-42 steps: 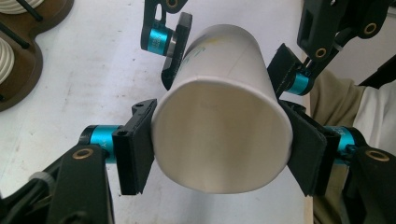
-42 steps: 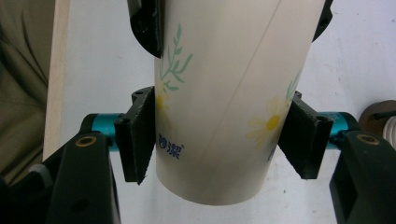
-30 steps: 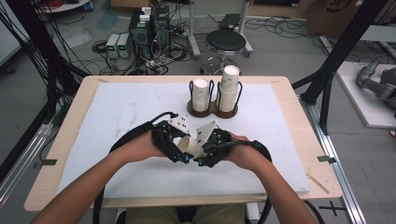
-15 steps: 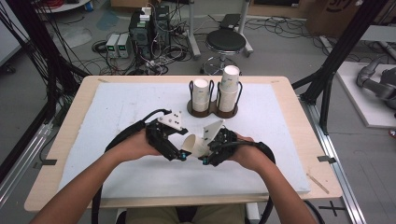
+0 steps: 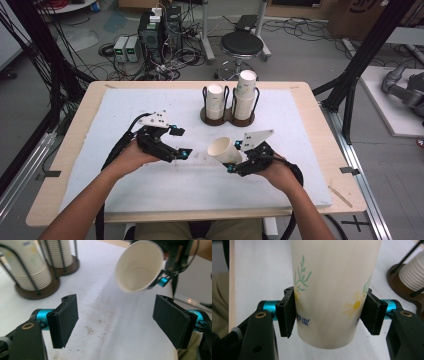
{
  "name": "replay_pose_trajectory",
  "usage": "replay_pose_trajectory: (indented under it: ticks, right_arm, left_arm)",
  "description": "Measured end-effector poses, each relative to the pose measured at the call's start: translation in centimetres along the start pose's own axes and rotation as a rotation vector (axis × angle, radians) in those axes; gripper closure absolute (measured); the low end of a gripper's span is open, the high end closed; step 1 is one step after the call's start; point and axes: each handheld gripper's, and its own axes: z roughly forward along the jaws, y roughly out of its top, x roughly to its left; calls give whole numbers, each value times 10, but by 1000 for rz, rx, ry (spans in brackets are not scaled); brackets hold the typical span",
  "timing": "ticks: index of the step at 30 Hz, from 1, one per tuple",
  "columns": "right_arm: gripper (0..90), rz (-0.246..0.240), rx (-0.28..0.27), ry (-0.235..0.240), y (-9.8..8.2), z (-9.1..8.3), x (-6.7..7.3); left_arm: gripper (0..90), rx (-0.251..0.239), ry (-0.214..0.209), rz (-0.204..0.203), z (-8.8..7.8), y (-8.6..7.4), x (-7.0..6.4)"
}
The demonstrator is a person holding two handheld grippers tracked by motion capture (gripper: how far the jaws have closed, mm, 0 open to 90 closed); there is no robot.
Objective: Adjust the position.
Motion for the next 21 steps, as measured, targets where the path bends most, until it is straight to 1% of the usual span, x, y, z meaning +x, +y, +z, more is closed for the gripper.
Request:
replay_pose_trajectory:
  ticks: [3, 7, 10, 13, 16, 17, 21]
  right_arm:
    - [374, 60, -68, -19, -11, -6, -2]
    - [364, 127, -144, -42, -26, -11, -5]
    - [365, 152, -180, -59, -34, -15, -6]
    - [365, 183, -223, -78, -44, -20, -7]
    - [364, 214, -261, -111, -52, -24, -8]
    - [364, 217, -266, -122, -54, -25, -9]
    - [363, 257, -305, -162, -61, -30, -10]
  left_arm:
    - [205, -34, 40, -30, -4, -12, 4]
    - [200, -79, 85, -53, -6, -26, 7]
    - [200, -111, 121, -62, -8, -36, 7]
    - [200, -140, 148, -69, -12, -47, 8]
    - [200, -182, 177, -92, -16, -58, 10]
    - [199, -197, 188, -99, -17, -62, 10]
    - [173, -255, 224, -132, -22, -76, 13]
